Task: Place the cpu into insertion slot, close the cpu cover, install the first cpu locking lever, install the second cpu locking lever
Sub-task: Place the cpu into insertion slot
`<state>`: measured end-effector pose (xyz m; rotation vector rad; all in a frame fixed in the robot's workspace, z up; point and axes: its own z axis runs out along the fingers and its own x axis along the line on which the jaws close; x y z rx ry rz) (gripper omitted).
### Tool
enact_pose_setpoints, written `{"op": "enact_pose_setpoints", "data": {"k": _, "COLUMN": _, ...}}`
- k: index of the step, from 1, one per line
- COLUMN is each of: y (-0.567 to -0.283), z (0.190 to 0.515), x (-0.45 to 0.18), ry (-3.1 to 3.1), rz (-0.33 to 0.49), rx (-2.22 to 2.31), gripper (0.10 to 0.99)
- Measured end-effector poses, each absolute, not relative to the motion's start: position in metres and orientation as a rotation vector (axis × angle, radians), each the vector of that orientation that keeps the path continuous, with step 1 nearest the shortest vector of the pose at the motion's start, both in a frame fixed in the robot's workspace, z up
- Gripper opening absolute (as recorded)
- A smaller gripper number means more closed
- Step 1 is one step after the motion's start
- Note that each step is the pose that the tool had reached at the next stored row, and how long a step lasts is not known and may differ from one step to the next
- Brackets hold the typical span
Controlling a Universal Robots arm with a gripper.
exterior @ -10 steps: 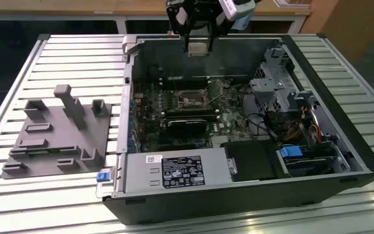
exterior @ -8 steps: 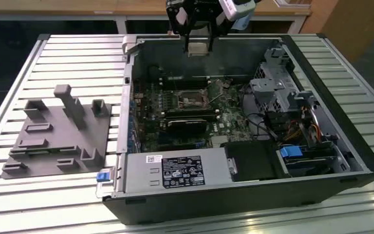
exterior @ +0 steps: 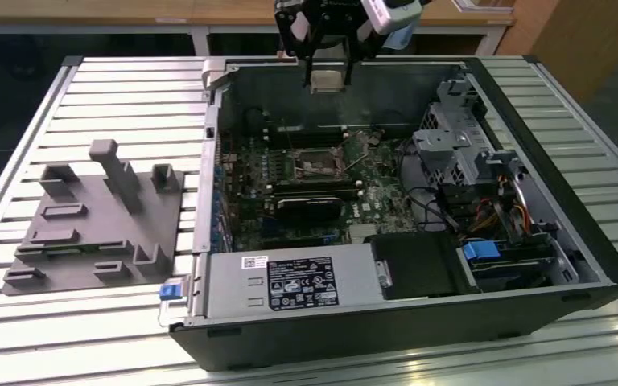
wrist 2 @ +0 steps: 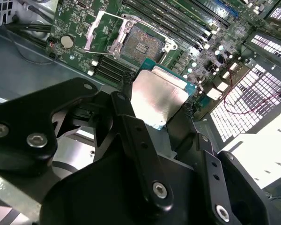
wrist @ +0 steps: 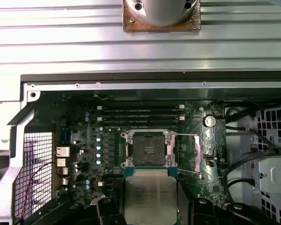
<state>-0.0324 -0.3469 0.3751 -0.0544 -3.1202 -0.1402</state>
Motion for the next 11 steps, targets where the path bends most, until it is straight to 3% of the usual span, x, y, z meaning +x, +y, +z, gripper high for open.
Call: {"op": "enact_pose_setpoints", "data": {"k": 11, "y": -0.3469, "z": 0.3751, "x": -0.0324, "ry": -3.120, "rz": -0.140, "rx": -0.081, "gripper": 0.541}}
